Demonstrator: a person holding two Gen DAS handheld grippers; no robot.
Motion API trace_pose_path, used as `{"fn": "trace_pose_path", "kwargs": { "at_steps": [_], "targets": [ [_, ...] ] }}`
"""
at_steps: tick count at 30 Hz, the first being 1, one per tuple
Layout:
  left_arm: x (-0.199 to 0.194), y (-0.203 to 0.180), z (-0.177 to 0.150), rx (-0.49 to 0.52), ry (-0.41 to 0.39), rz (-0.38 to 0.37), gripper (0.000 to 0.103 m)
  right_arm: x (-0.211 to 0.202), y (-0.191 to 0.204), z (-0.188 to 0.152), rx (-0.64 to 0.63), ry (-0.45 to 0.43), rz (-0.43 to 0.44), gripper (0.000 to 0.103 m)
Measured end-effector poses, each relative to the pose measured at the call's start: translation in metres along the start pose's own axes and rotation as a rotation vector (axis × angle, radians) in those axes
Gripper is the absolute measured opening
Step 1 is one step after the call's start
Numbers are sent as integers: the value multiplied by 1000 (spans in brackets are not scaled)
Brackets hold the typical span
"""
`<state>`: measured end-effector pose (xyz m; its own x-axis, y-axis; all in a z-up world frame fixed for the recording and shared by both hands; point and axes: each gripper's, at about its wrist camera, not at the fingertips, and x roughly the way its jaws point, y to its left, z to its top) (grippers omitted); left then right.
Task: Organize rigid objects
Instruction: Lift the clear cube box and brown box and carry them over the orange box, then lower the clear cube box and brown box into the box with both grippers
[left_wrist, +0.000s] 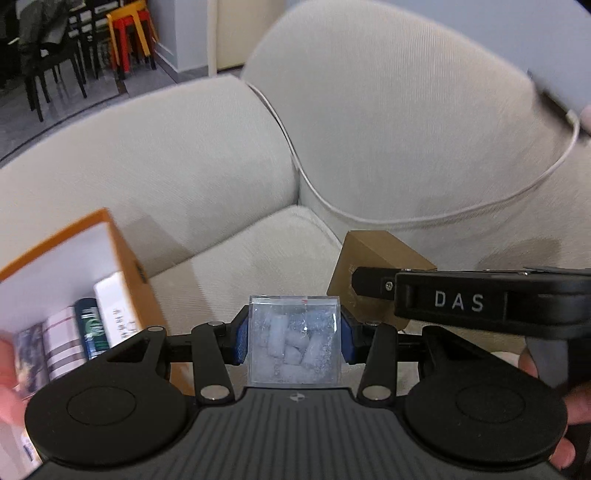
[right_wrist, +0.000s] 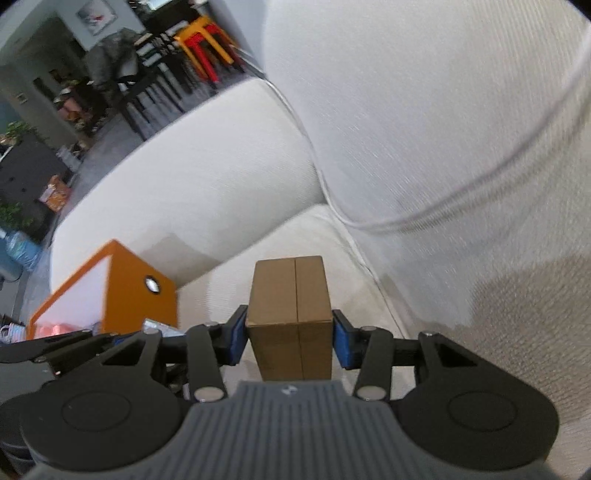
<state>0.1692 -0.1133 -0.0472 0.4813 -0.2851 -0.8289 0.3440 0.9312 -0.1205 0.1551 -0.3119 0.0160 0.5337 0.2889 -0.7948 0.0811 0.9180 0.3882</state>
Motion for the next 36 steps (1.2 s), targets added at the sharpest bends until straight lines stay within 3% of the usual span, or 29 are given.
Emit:
{"fn": "trace_pose_path", "kwargs": {
  "at_steps": [12, 18, 27, 31, 36],
  "targets": [
    [-88, 69, -24, -166, -138, 61, 52, -31, 56, -3, -121, -18, 209, 46],
    [-118, 118, -44, -272, -164, 119, 52, -27, 102, -9, -201, 34, 316, 46],
    [-125, 187, -83, -387, -99, 143, 52, 13, 171, -29, -274, 181, 411, 46],
    [-119, 211, -95, -426, -78, 127, 52, 38, 197, -39, -298, 243, 395, 46],
    [-104, 236, -111, -456, 8, 70, 52, 72, 213, -51, -304, 353, 380, 46]
  ]
}}
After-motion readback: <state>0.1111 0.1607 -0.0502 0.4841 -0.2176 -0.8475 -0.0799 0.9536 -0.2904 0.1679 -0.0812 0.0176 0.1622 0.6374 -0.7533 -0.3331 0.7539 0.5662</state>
